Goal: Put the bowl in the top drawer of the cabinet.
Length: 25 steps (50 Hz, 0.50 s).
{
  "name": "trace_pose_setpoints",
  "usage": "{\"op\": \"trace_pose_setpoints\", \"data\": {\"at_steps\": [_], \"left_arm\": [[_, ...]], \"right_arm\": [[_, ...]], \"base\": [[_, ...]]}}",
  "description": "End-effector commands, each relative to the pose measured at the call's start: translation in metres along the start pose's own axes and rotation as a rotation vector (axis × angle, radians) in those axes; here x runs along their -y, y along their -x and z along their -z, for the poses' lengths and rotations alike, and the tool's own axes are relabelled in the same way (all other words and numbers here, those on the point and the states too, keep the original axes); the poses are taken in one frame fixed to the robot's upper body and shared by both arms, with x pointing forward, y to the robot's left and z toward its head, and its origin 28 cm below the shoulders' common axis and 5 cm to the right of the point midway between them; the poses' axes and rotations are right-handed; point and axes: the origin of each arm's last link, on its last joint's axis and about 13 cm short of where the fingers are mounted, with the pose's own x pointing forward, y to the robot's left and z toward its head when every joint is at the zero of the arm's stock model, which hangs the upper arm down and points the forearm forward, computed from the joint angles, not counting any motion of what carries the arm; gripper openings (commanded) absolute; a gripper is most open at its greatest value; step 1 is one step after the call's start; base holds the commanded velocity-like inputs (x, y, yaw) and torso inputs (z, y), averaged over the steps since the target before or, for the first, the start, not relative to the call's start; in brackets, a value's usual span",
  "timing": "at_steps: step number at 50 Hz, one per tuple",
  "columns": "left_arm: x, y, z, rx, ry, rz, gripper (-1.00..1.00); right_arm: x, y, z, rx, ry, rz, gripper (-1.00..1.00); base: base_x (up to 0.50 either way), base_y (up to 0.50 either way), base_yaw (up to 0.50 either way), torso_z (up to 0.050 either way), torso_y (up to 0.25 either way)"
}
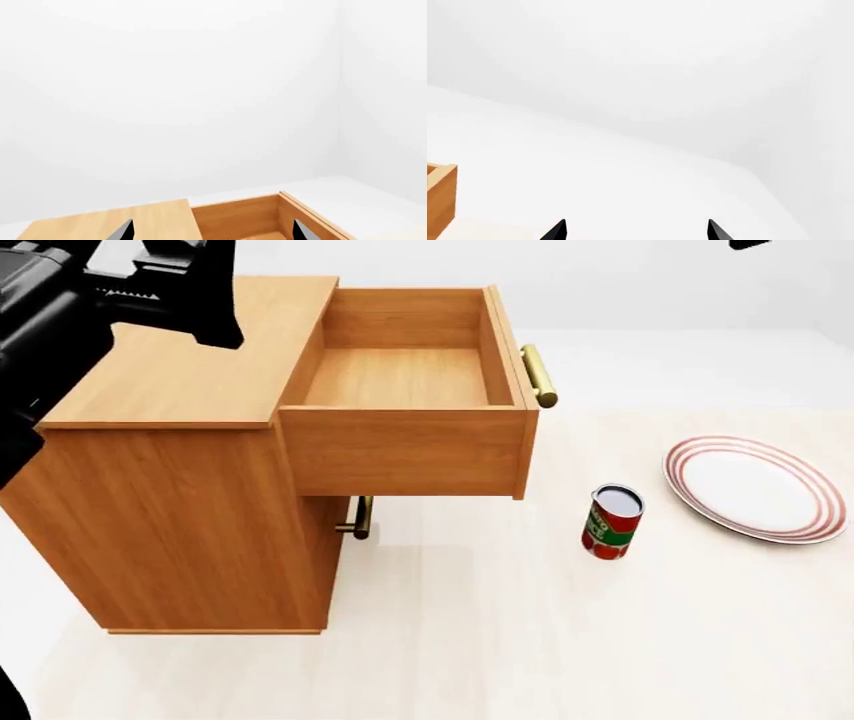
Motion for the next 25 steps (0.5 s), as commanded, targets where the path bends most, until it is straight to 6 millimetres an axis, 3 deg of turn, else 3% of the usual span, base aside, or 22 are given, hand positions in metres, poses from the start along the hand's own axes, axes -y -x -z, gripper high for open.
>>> {"op": "trace_pose_setpoints", "data": {"at_steps": [1, 12, 25], "left_arm": [[0.002, 0.013, 0.006, 0.005, 0.007, -0.006, 1.0], [0.003, 0.018, 0.008, 0.012, 0.003, -0.004, 1.0], [0.004, 0.02, 0.009, 0.015, -0.002, -0.006, 1.0]], "right_arm": [[0.037, 0.004, 0.016, -0.138, 0.072, 0.081, 1.0], [0.076, 0.038, 0.036, -0.35, 0.133, 0.007, 1.0], [0.087, 0.079, 0.069, -0.649, 0.163, -0.143, 1.0]], "base": [[0.0, 0.0, 0.0, 0.0, 0.0], [0.0, 0.0, 0.0, 0.0, 0.0], [0.0, 0.0, 0.0, 0.0, 0.0]]}}
